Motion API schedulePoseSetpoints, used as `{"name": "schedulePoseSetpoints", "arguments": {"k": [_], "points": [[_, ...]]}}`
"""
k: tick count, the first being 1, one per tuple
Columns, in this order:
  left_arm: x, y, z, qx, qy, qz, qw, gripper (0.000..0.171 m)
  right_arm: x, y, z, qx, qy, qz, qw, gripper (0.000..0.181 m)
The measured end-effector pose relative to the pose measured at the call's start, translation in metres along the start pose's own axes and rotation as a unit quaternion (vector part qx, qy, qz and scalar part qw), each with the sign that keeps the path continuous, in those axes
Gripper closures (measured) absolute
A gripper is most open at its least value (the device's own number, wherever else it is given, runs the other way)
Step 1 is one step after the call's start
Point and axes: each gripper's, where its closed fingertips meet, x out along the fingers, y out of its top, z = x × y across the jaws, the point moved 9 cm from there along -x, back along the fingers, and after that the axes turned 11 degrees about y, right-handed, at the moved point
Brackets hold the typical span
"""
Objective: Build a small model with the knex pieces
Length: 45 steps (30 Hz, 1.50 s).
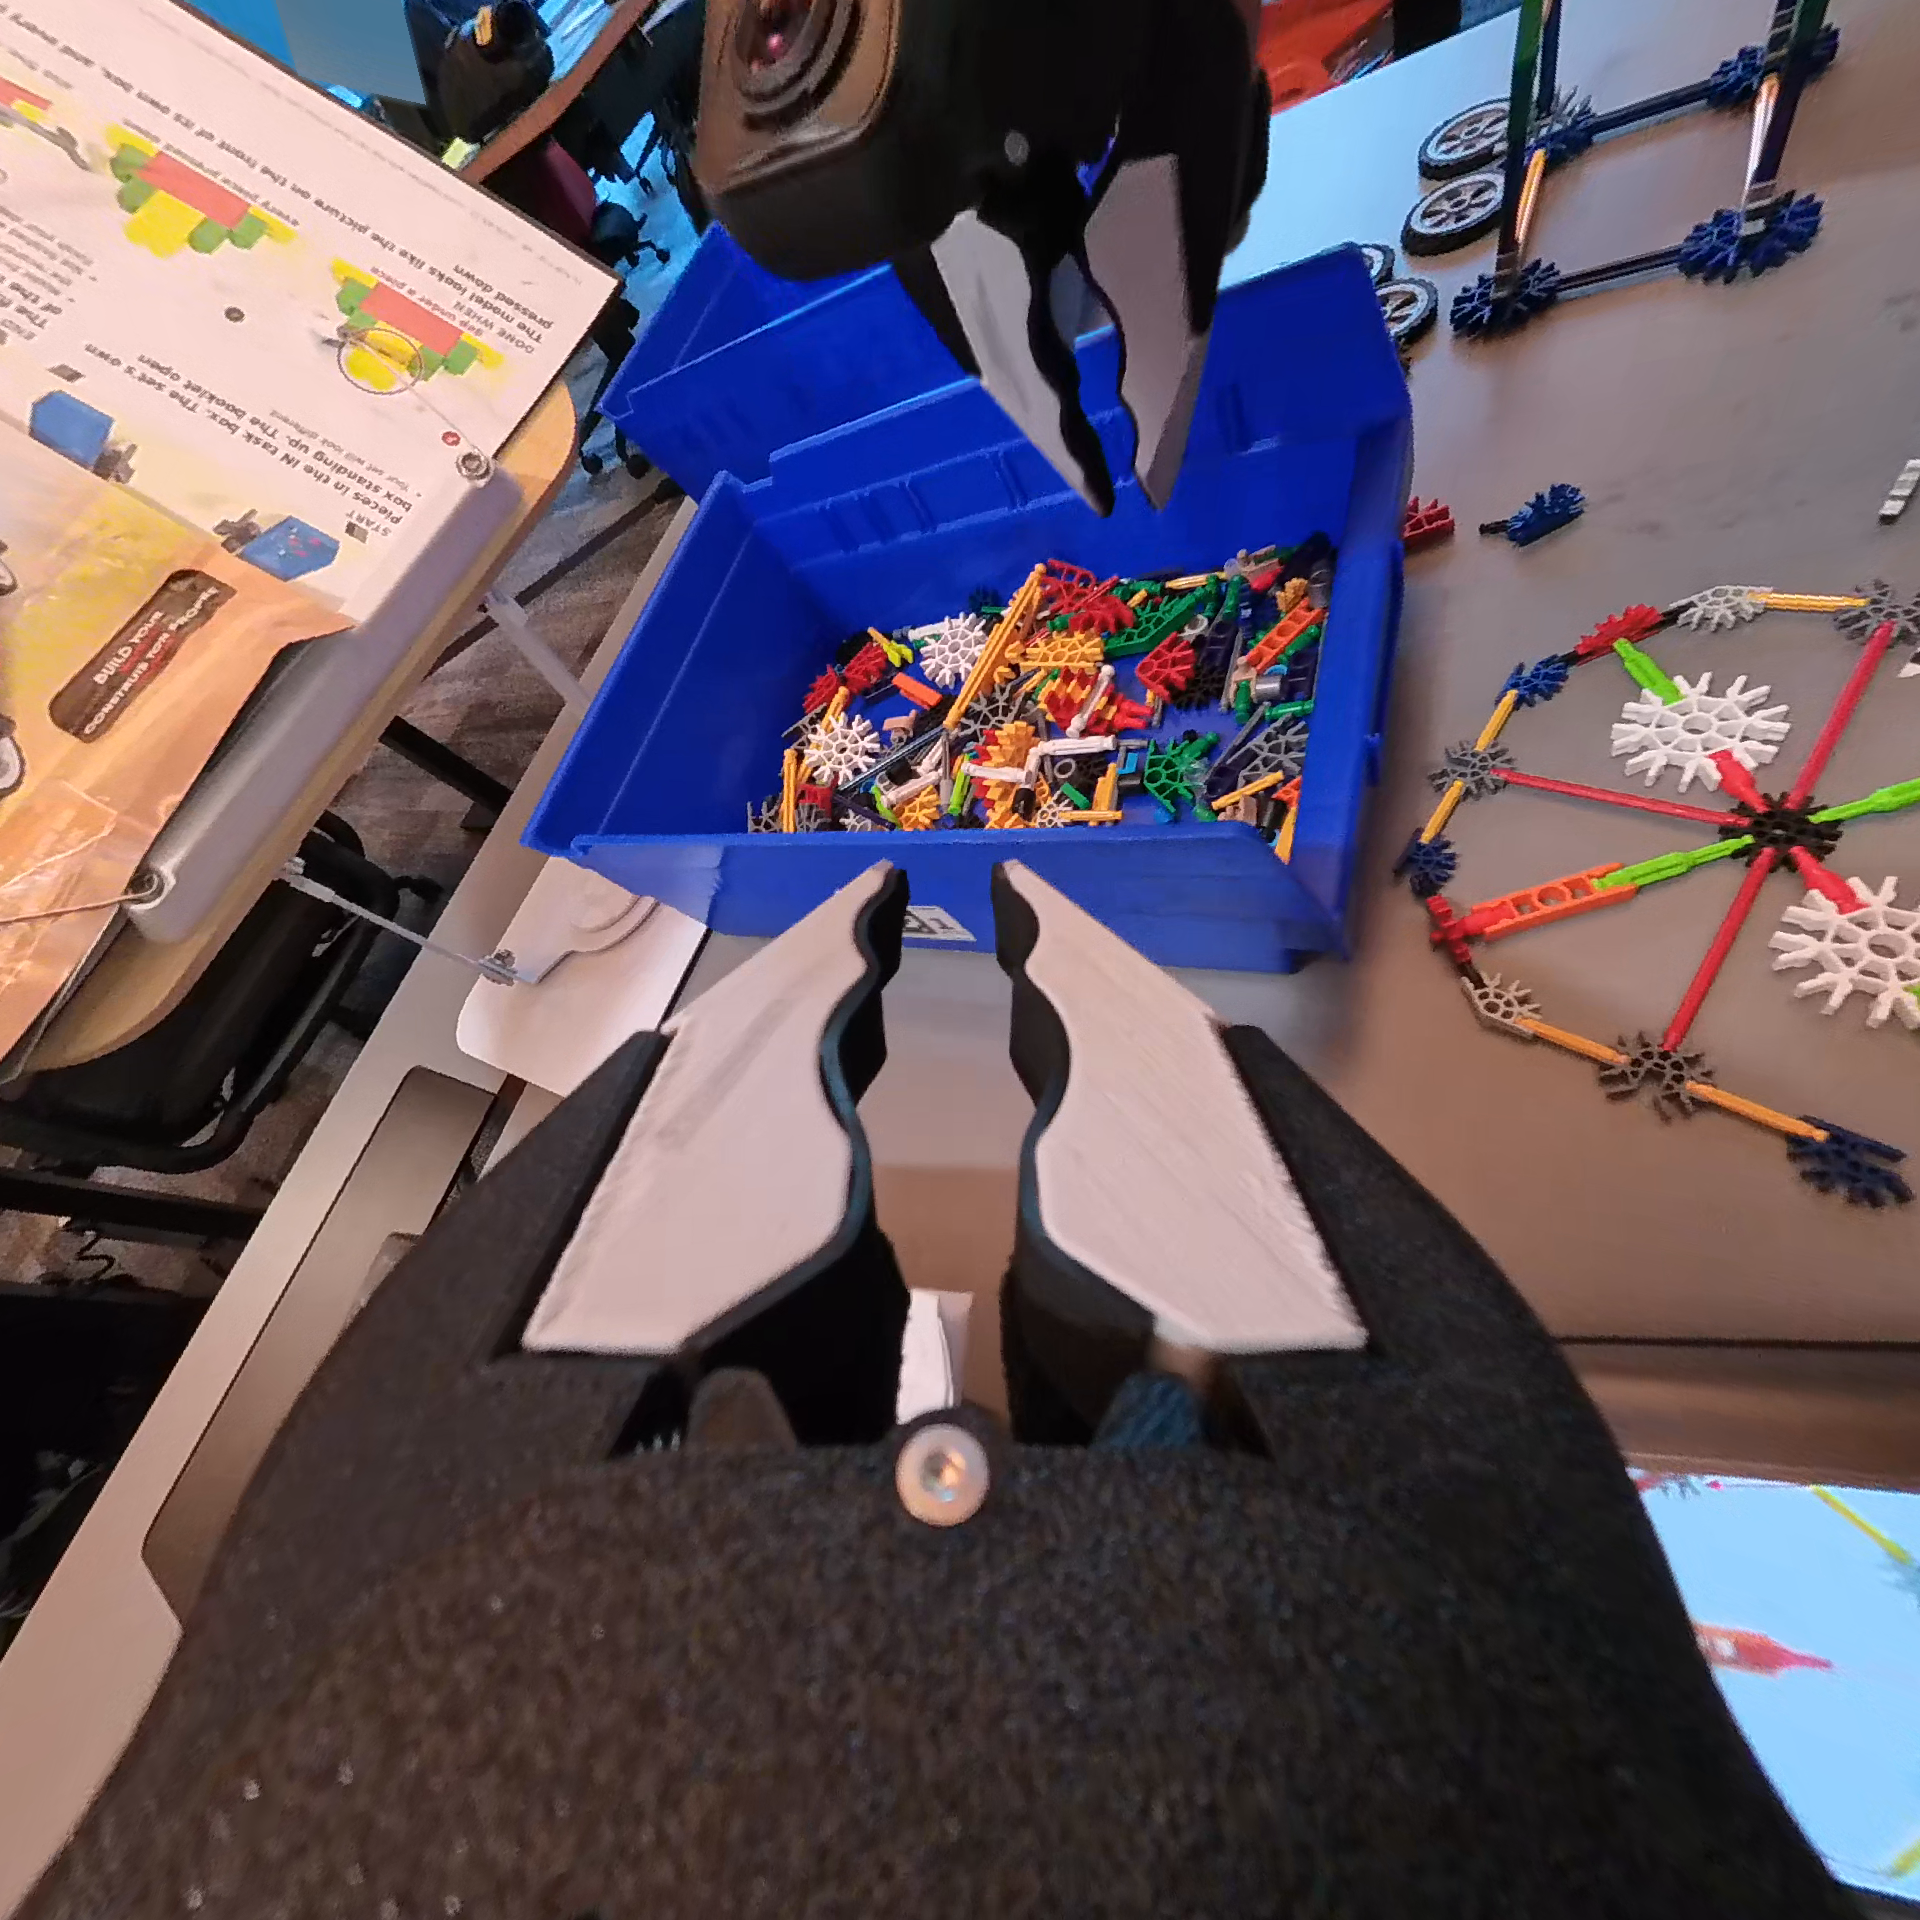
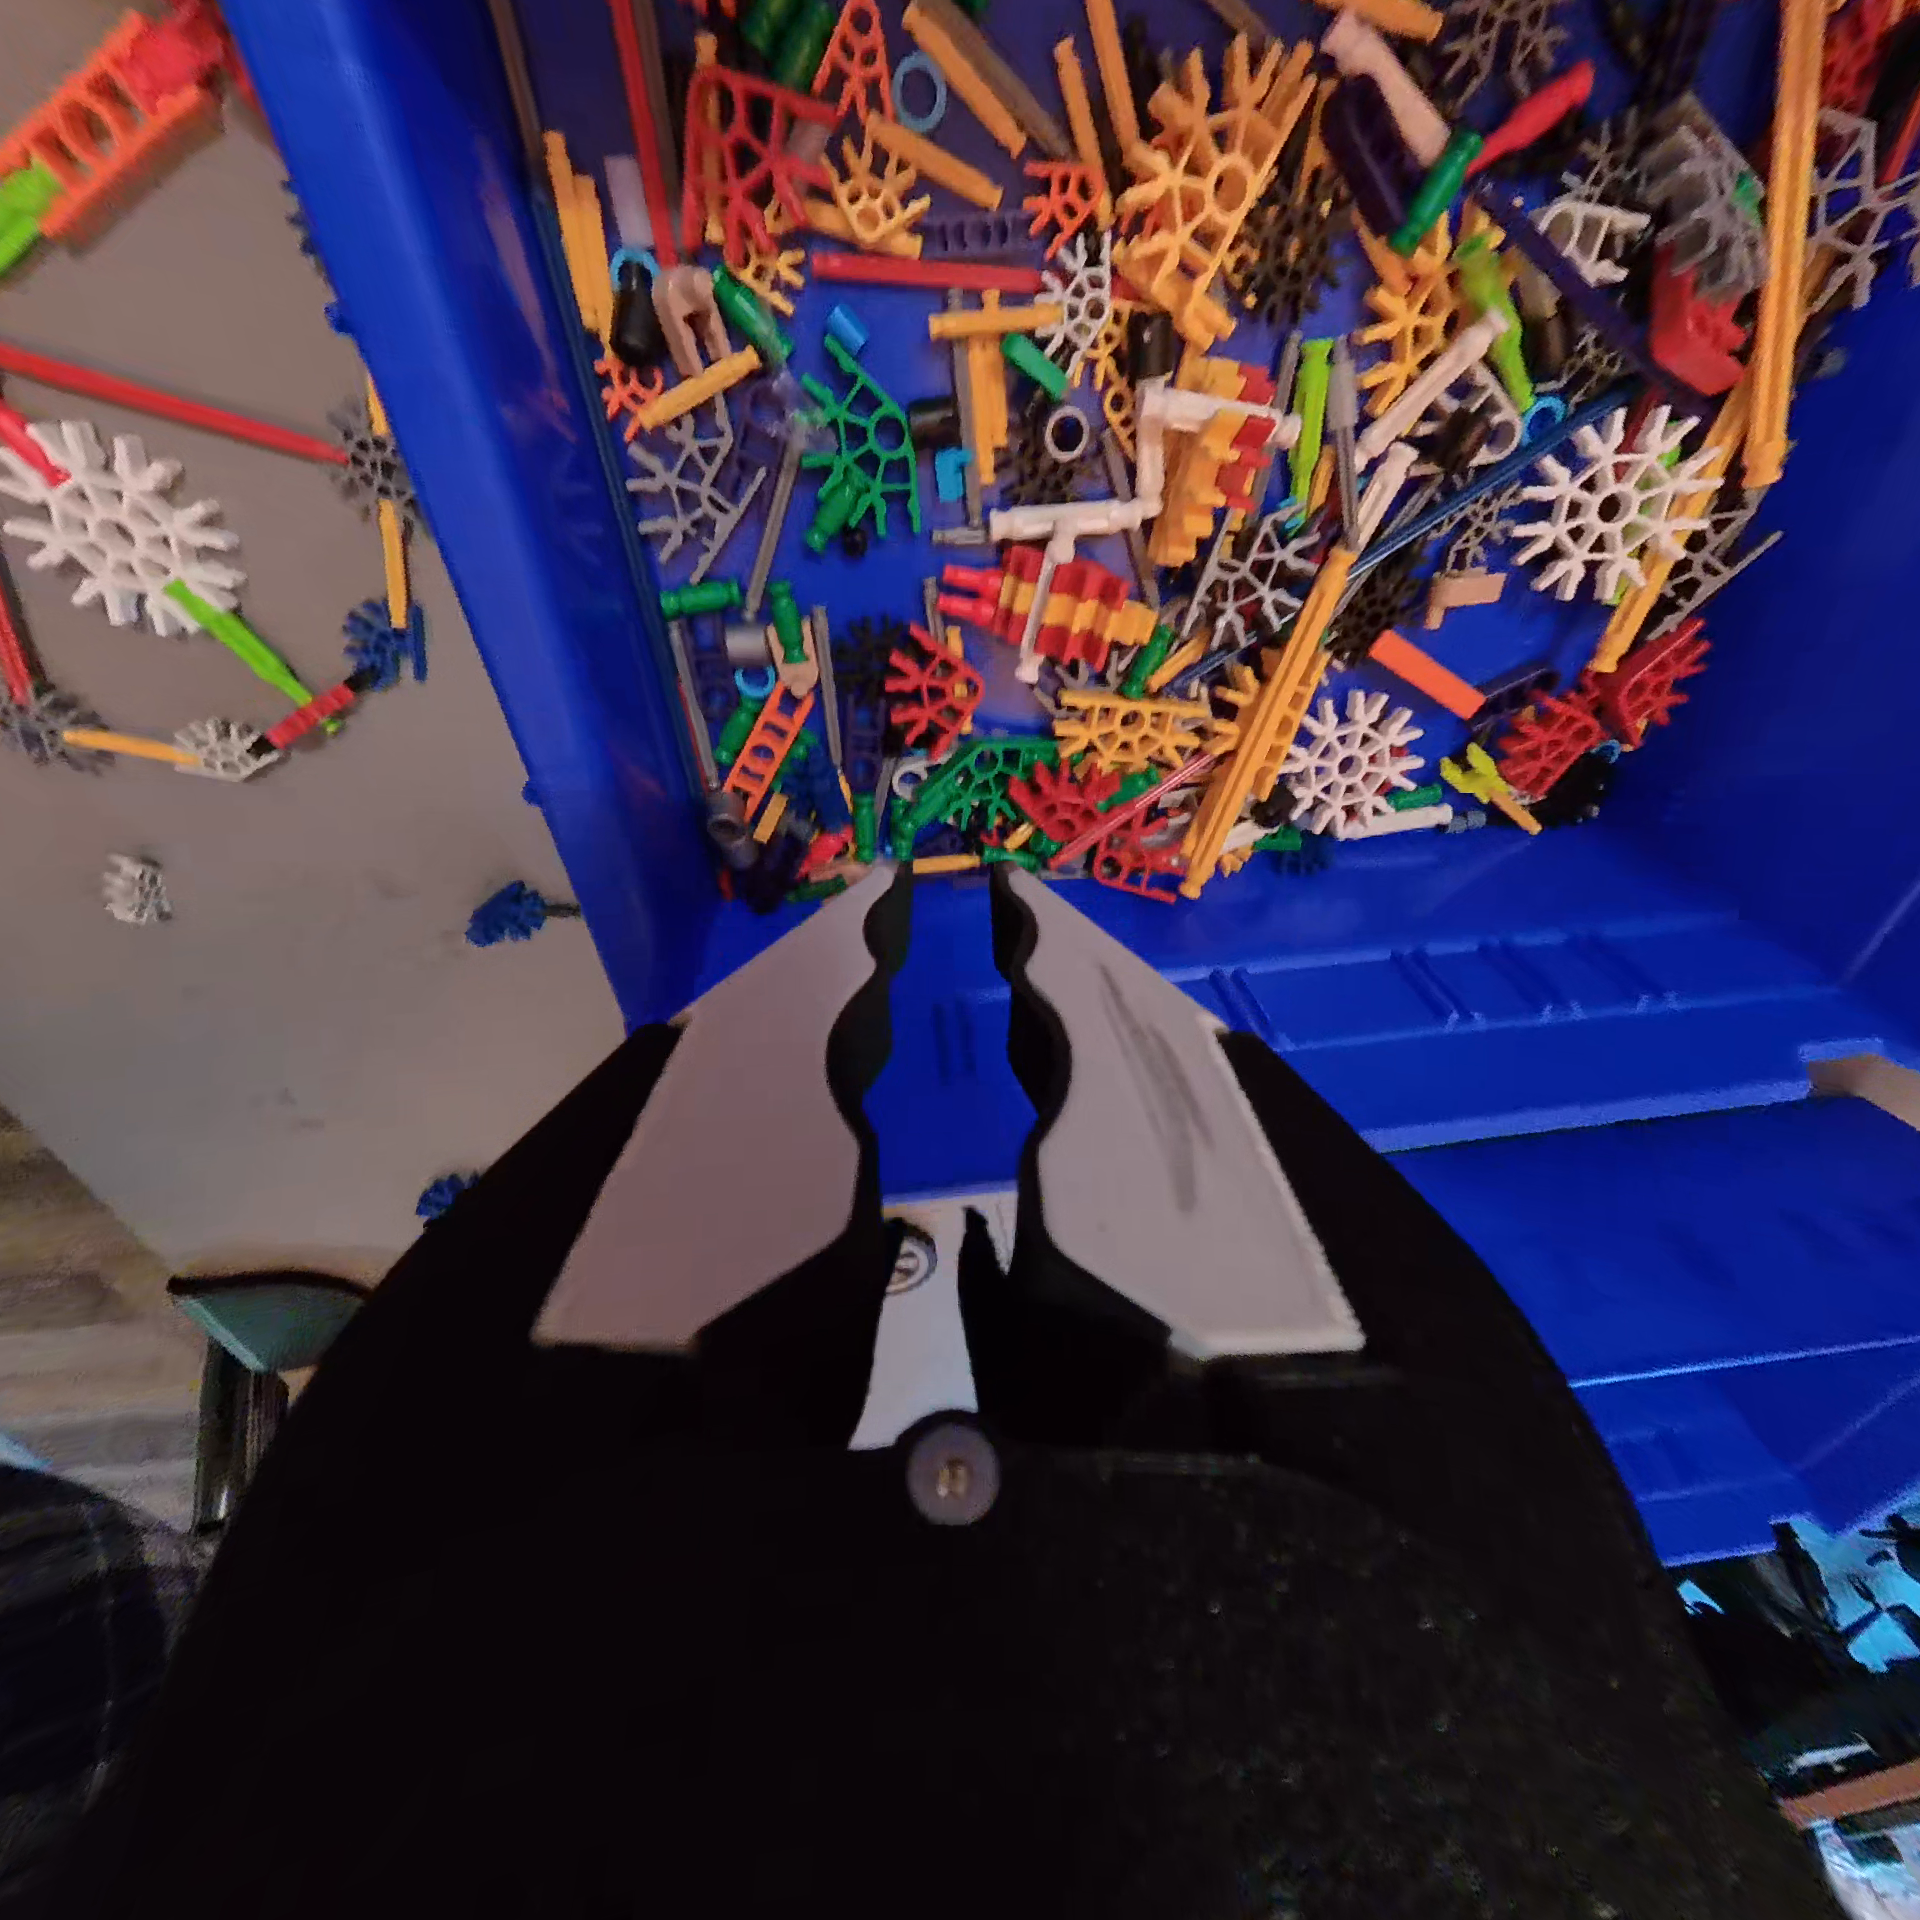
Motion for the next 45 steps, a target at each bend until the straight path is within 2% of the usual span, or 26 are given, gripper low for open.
{"name": "schedulePoseSetpoints", "arguments": {"k": [8,14,16,19,23,26,30,38,42,45], "points": [[0.002,-0.001,0.002,-0.004,-0.004,0.0,1.0,0.156,-0.015,-0.01,0.013,0.017,-0.015,-0.004,1.0,0.158],[0.002,0.001,0.004,0.0,-0.002,0.002,1.0,0.156,0.005,0.005,0.011,-0.02,-0.004,-0.06,0.998,0.152],[0.001,0.002,0.004,0.0,-0.001,0.005,1.0,0.156,0.01,0.012,0.017,-0.026,-0.015,-0.058,0.998,0.153],[-0.001,0.003,0.003,-0.003,0.002,0.01,1.0,0.156,0.003,0.021,0.036,-0.007,-0.055,-0.015,0.998,0.149],[-0.001,0.003,0.004,-0.004,0.003,0.012,1.0,0.156,-0.013,0.036,0.063,0.041,-0.077,0.091,0.992,0.147],[-0.001,0.004,0.004,-0.004,0.003,0.012,1.0,0.156,-0.015,0.048,0.078,0.061,-0.062,0.143,0.986,0.152],[0.001,0.004,0.005,-0.002,0.003,0.01,1.0,0.156,0.0,0.066,0.103,0.088,-0.054,0.17,0.98,0.163],[0.002,0.004,0.006,-0.001,0.003,0.009,1.0,0.156,0.039,0.1,0.137,0.142,-0.034,0.217,0.965,0.168],[0.003,0.003,0.005,-0.002,0.003,0.009,1.0,0.156,0.044,0.108,0.153,0.187,-0.042,0.27,0.943,0.171],[0.004,0.002,0.004,-0.003,0.002,0.008,1.0,0.156,0.052,0.108,0.163,0.211,-0.049,0.276,0.936,0.173]]}}
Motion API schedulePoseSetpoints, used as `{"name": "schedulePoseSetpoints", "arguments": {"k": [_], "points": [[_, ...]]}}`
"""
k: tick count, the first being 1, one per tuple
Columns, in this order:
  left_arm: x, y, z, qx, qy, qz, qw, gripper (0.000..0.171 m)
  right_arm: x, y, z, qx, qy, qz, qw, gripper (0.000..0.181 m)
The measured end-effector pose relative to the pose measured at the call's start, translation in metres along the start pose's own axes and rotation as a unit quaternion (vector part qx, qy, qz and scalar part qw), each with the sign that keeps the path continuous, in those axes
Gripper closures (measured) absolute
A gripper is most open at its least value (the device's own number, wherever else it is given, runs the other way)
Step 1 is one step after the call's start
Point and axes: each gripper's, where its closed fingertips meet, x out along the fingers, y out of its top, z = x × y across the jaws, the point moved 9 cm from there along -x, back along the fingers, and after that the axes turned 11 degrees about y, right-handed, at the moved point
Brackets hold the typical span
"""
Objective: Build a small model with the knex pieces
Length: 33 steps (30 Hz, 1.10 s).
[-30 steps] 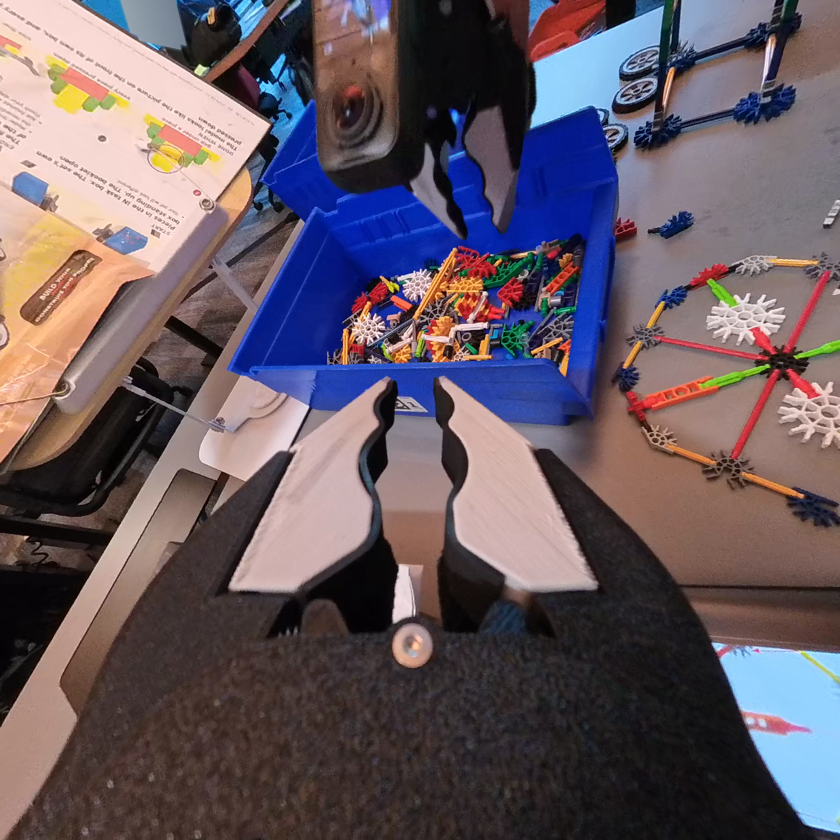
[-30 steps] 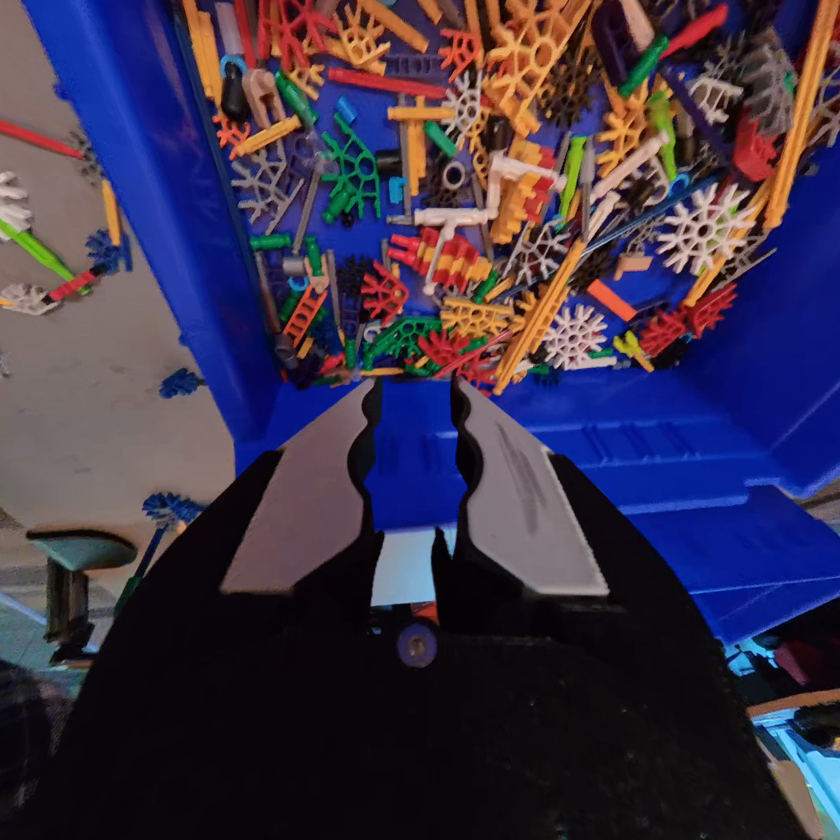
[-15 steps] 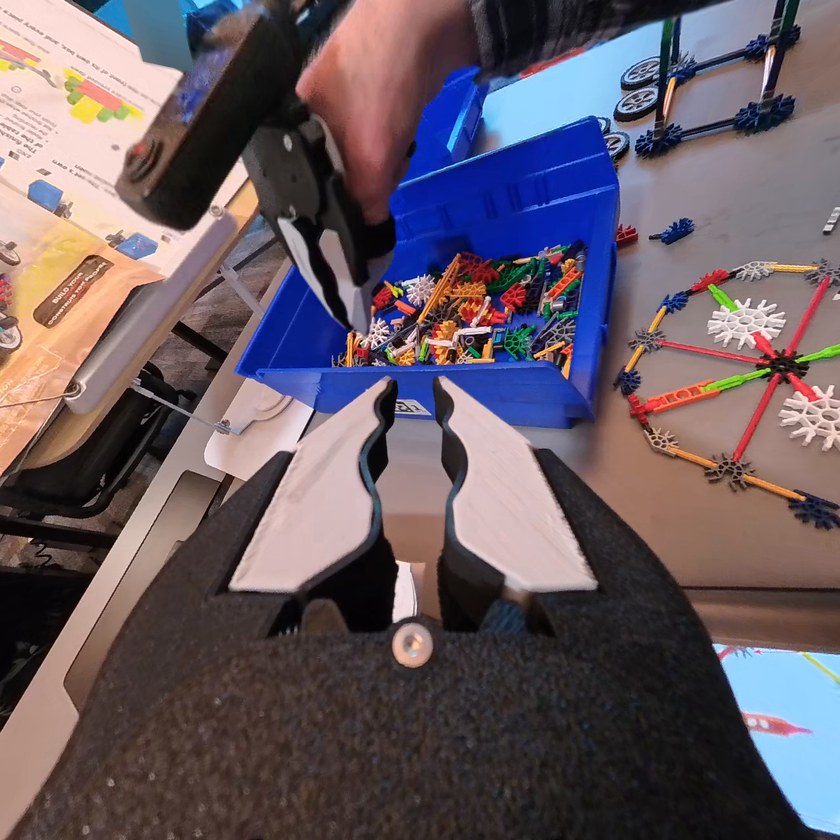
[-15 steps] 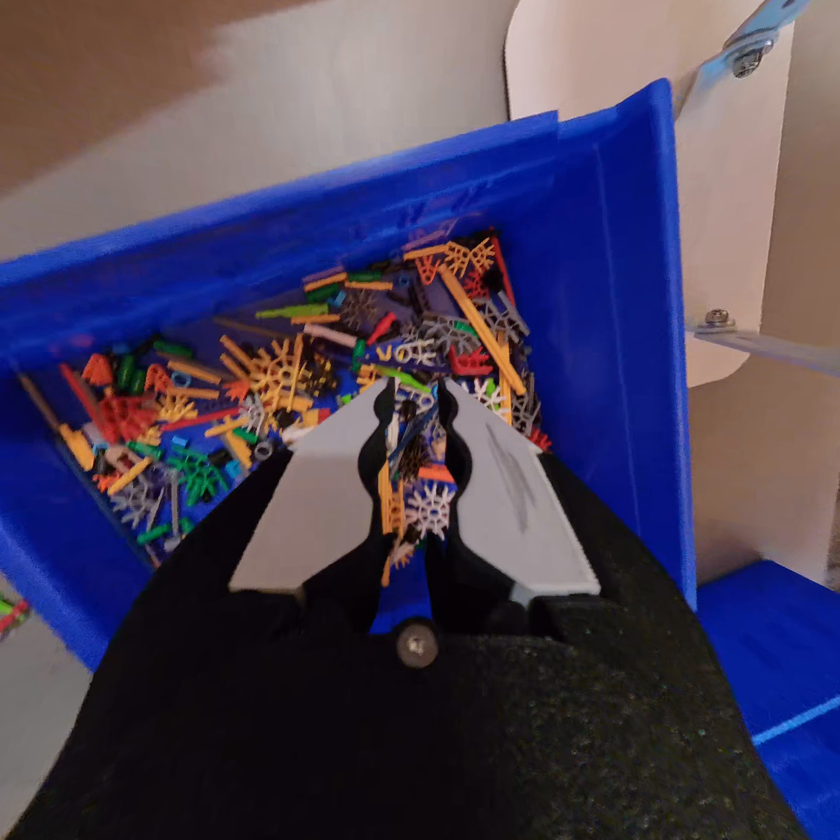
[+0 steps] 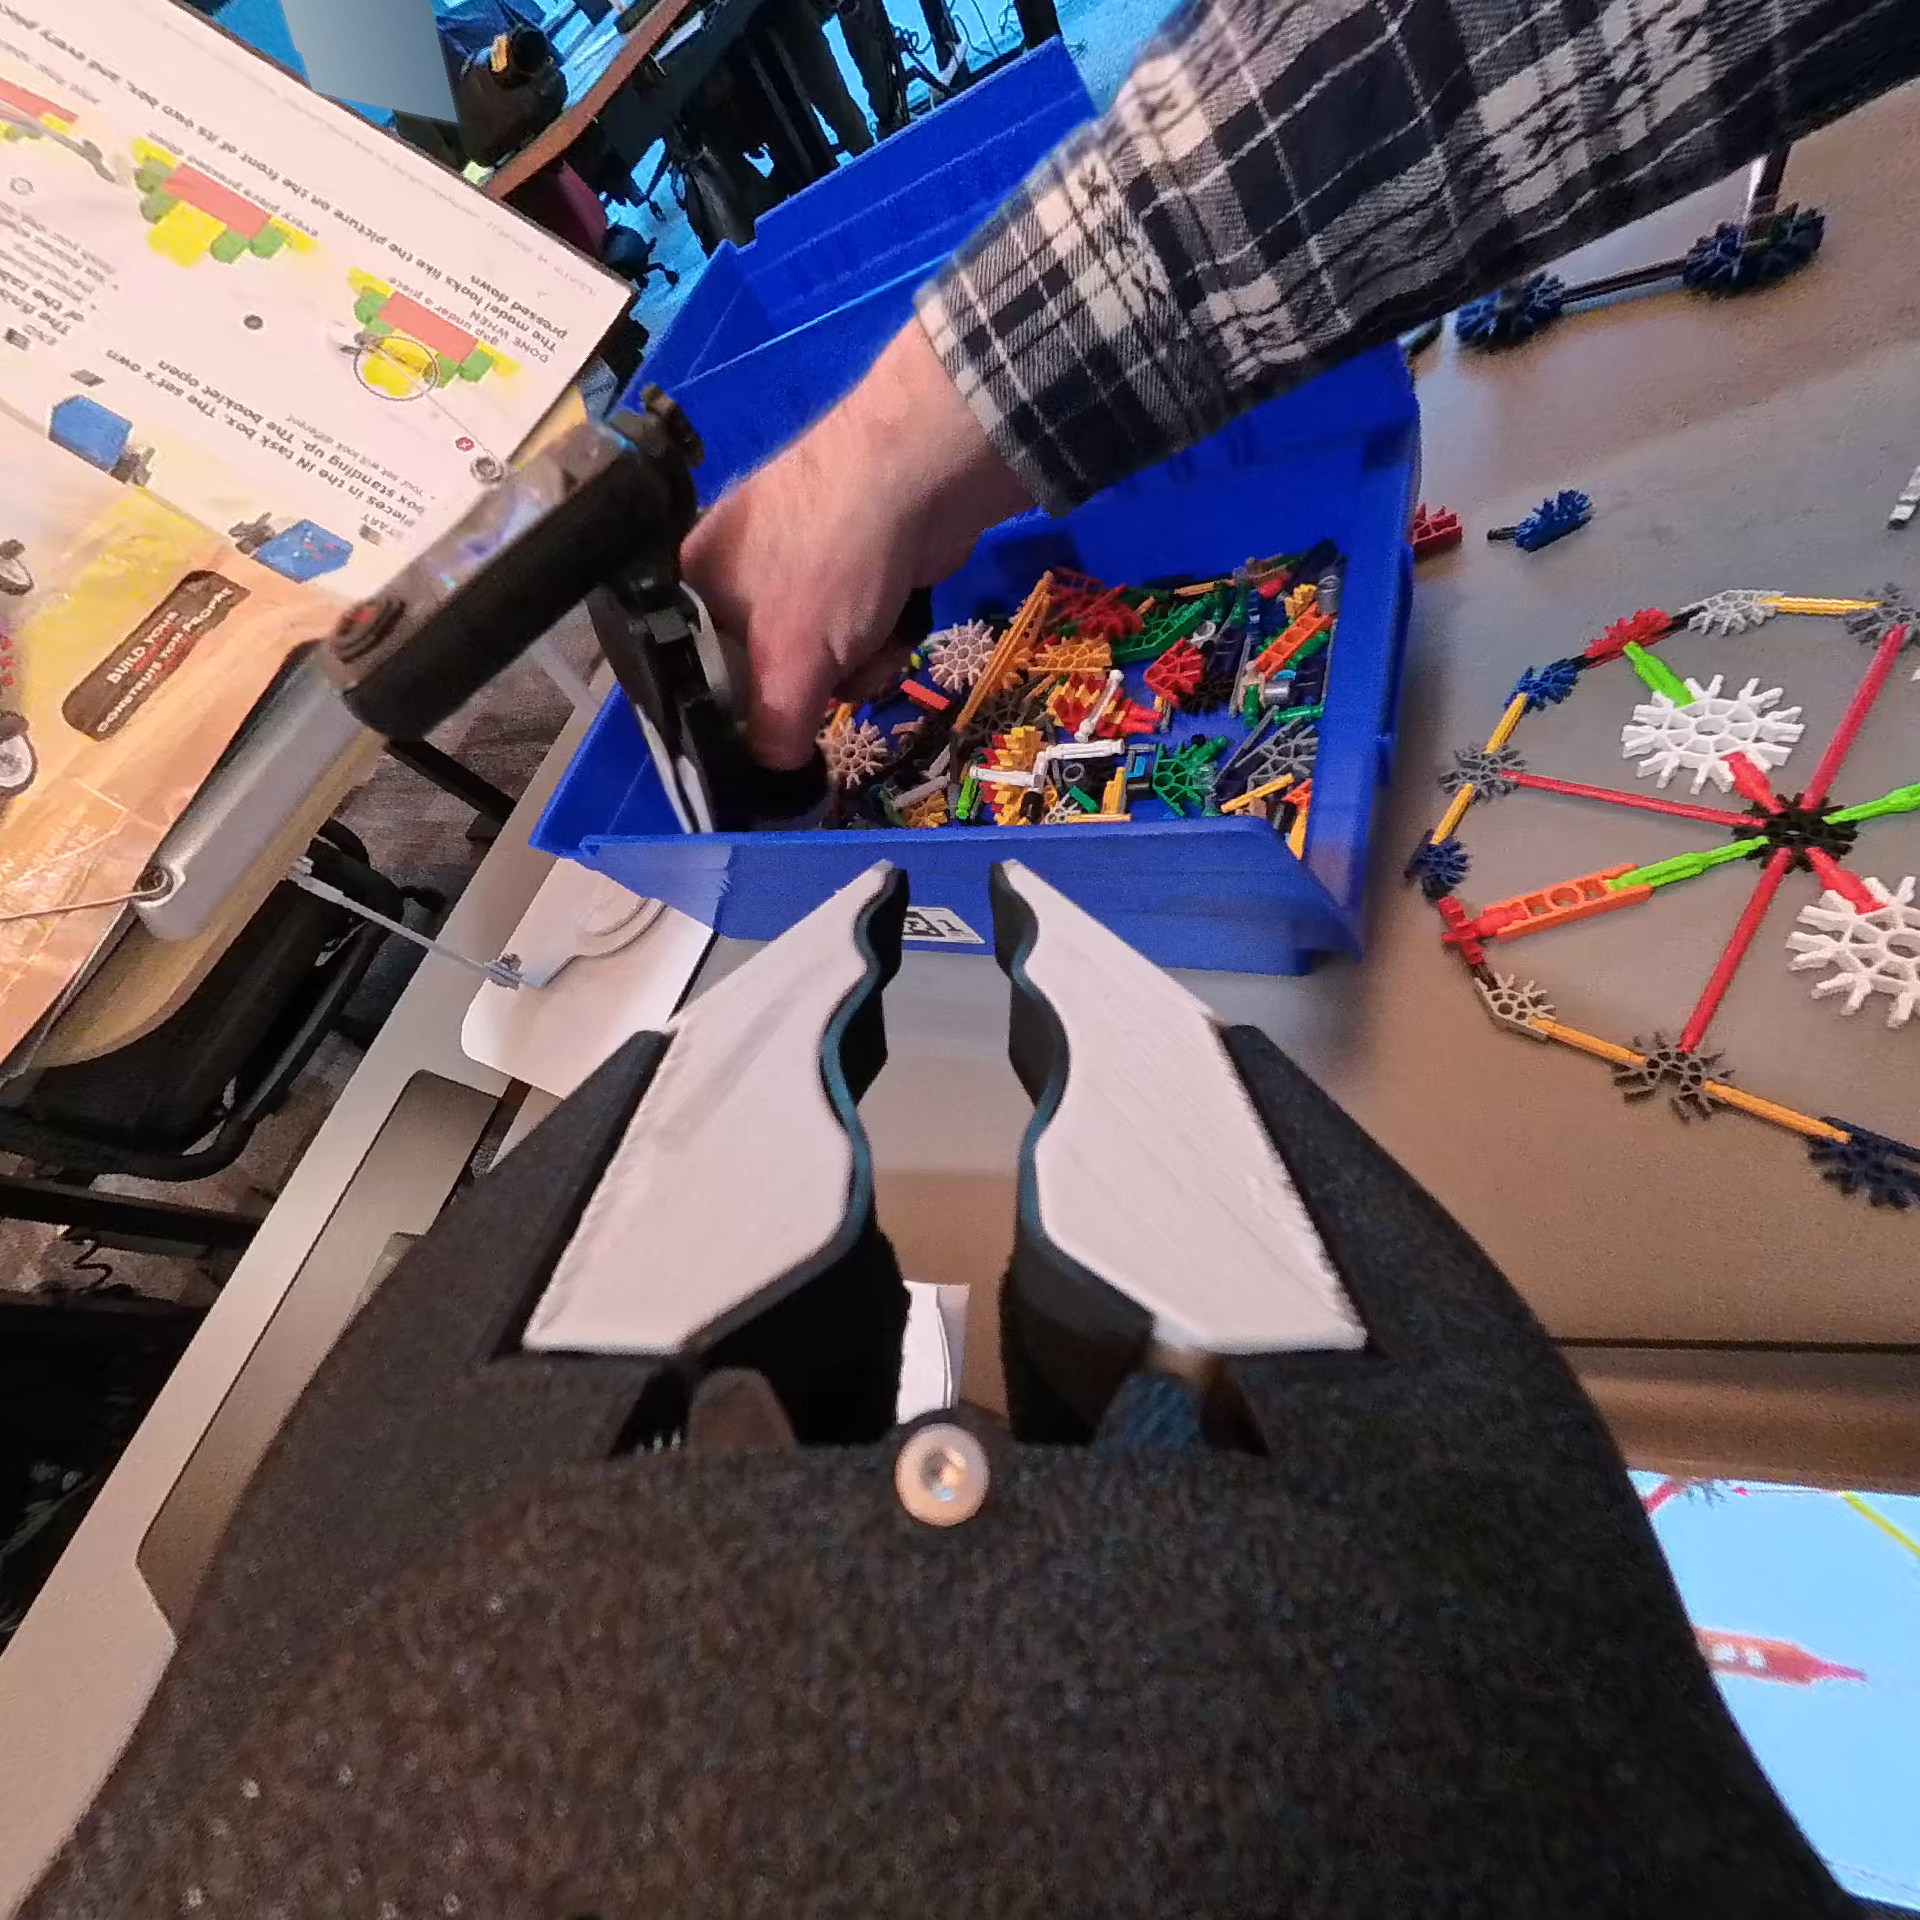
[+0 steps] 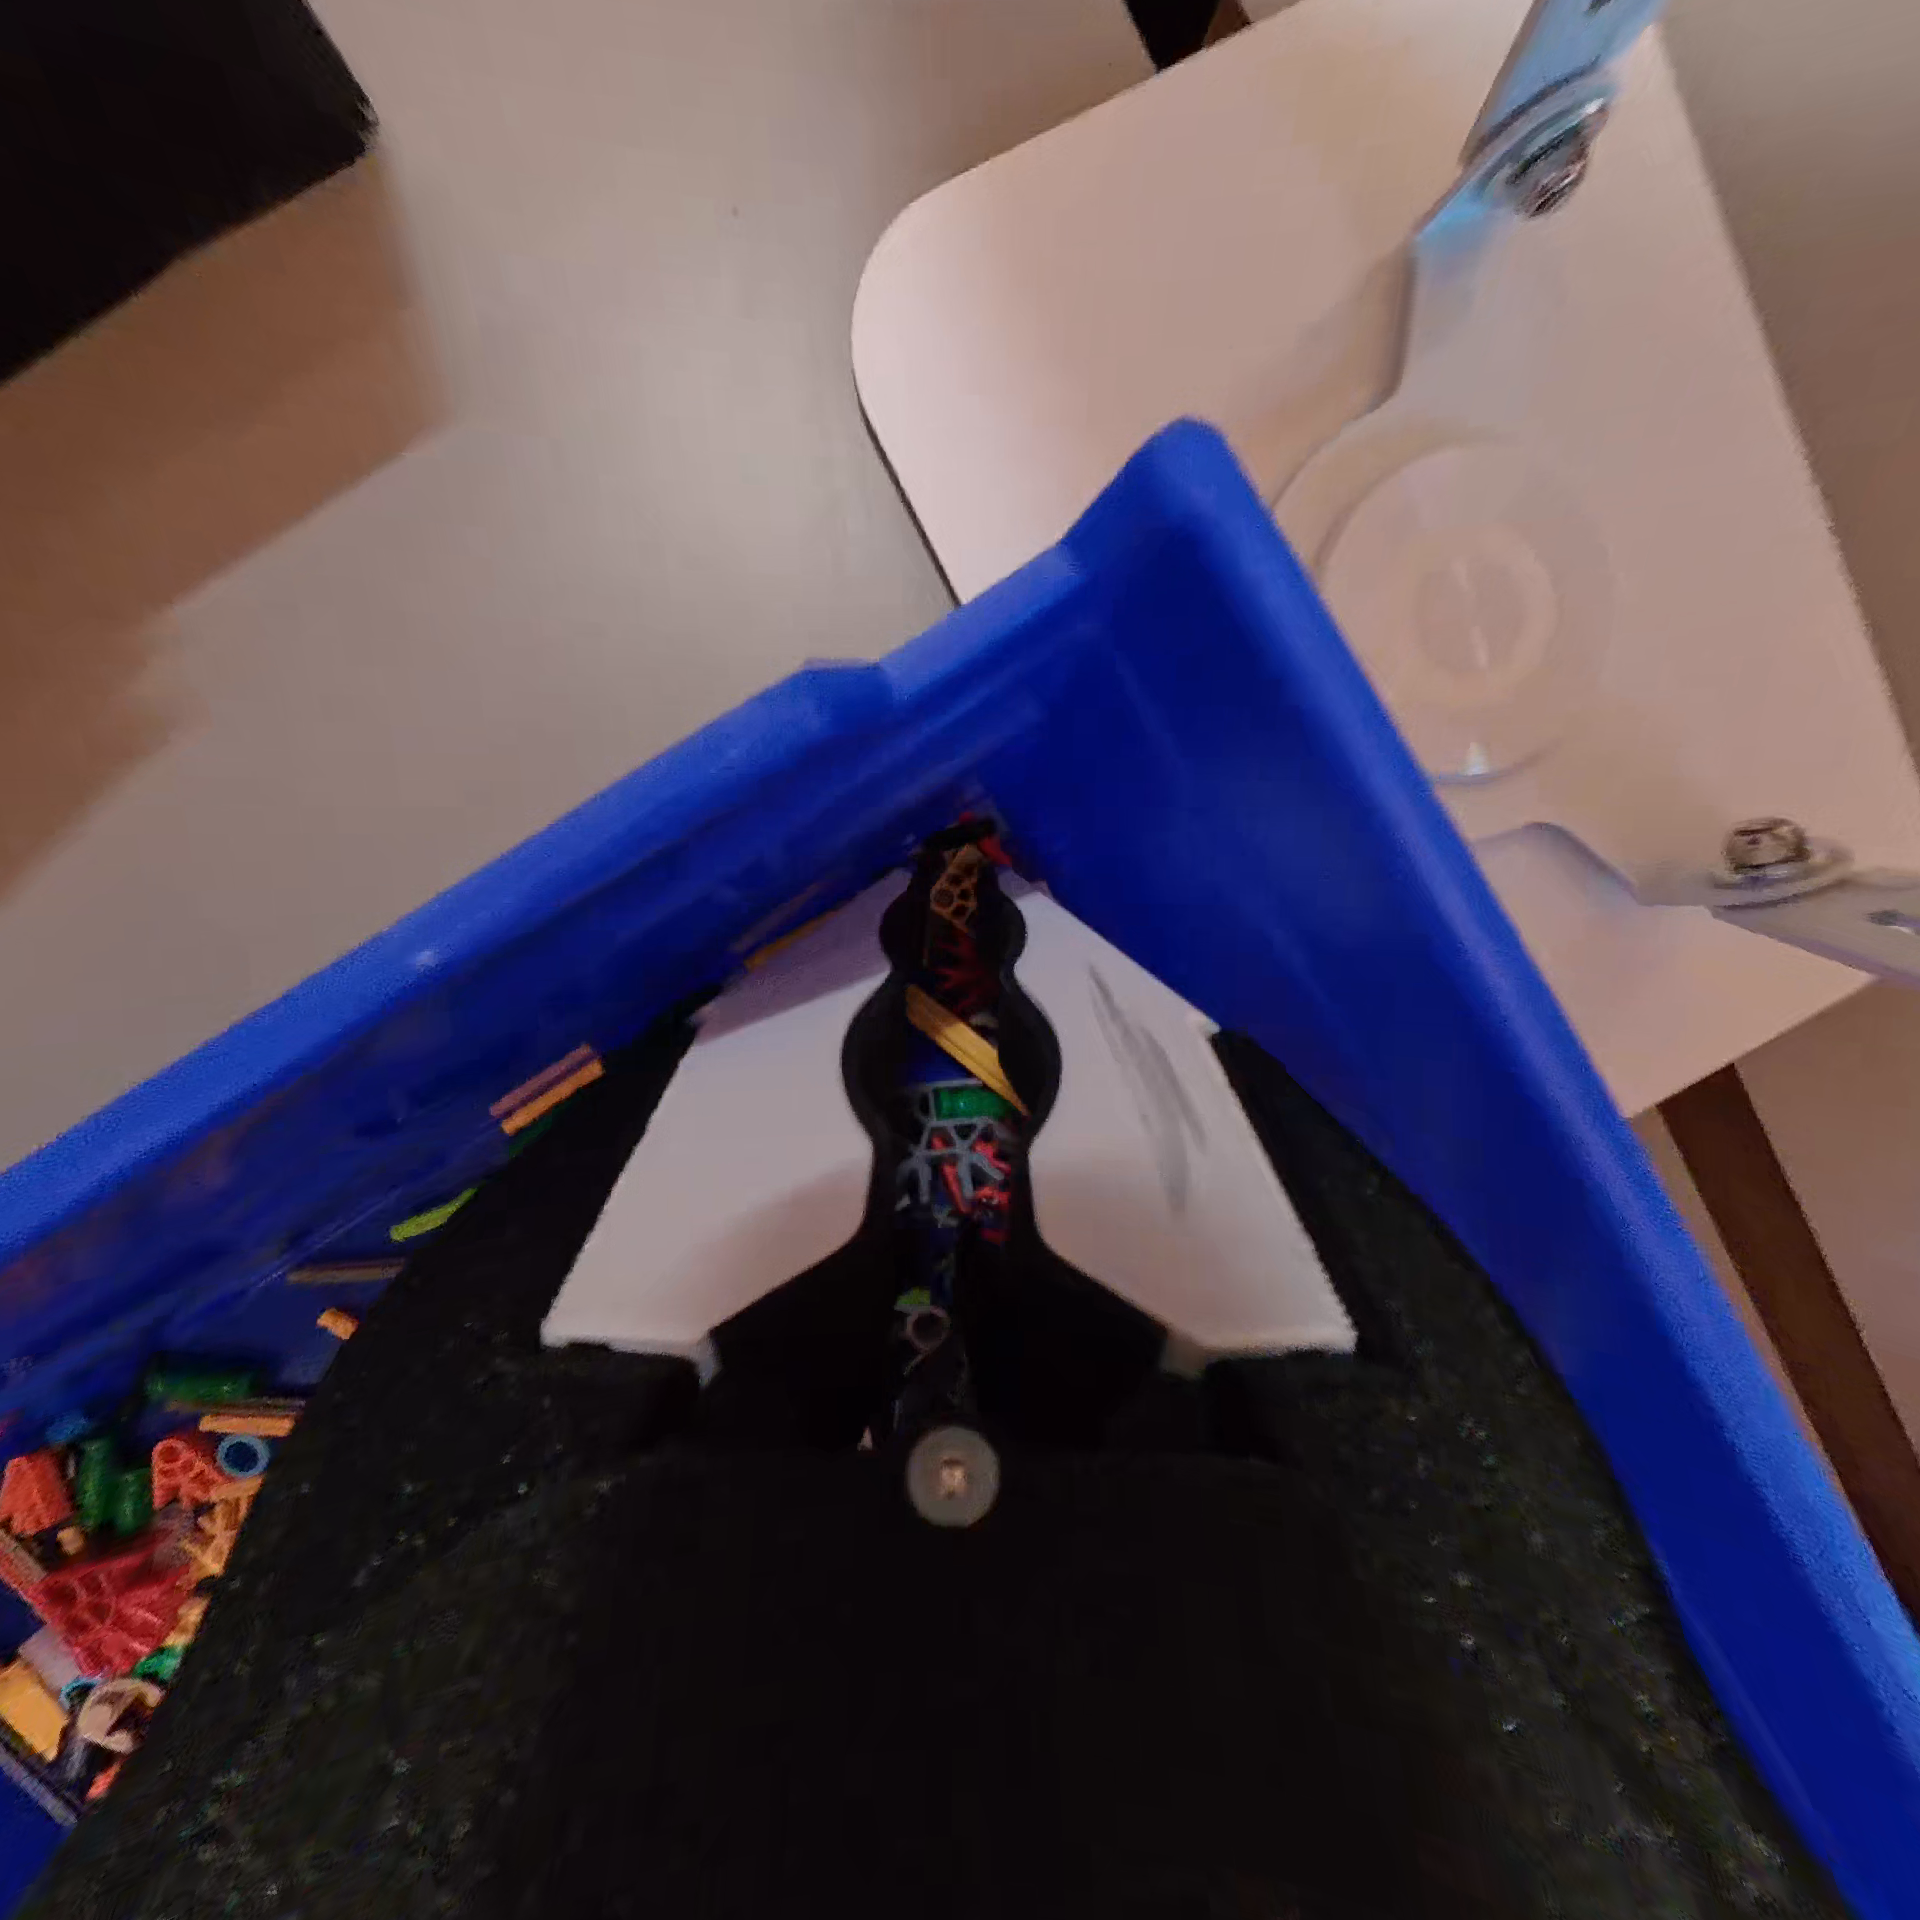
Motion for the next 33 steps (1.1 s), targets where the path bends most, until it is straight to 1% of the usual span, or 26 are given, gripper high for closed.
{"name": "schedulePoseSetpoints", "arguments": {"k": [4,8,13,19,21,24,29,31,33], "points": [[0.0,0.0,-0.001,0.0,0.001,0.0,1.0,0.156,0.003,-0.002,0.001,-0.001,0.001,-0.007,1.0,0.175],[0.001,-0.001,-0.002,0.003,0.002,-0.002,1.0,0.156,-0.001,-0.006,-0.001,-0.012,-0.003,-0.04,0.999,0.175],[0.002,-0.001,-0.004,0.002,0.004,-0.002,1.0,0.156,-0.007,-0.013,-0.005,-0.037,-0.019,-0.098,0.994,0.174],[0.004,-0.002,-0.004,0.007,0.005,-0.006,1.0,0.156,-0.016,-0.023,-0.008,-0.033,-0.002,-0.157,0.987,0.171],[0.004,-0.002,-0.005,0.009,0.006,-0.007,1.0,0.156,-0.019,-0.023,-0.009,-0.032,0.002,-0.155,0.987,0.168],[0.004,-0.002,-0.005,0.009,0.006,-0.007,1.0,0.156,-0.029,-0.02,-0.008,-0.041,-0.011,-0.142,0.989,0.167],[0.005,-0.003,-0.007,0.006,0.005,-0.006,1.0,0.156,-0.047,-0.012,-0.004,-0.043,0.005,-0.108,0.993,0.164],[0.005,-0.003,-0.007,0.006,0.004,-0.007,1.0,0.156,-0.05,-0.009,-0.004,-0.043,0.019,-0.094,0.994,0.164],[0.006,-0.003,-0.007,0.006,0.004,-0.007,1.0,0.156,-0.049,-0.01,-0.005,-0.044,0.027,-0.097,0.994,0.164]]}}
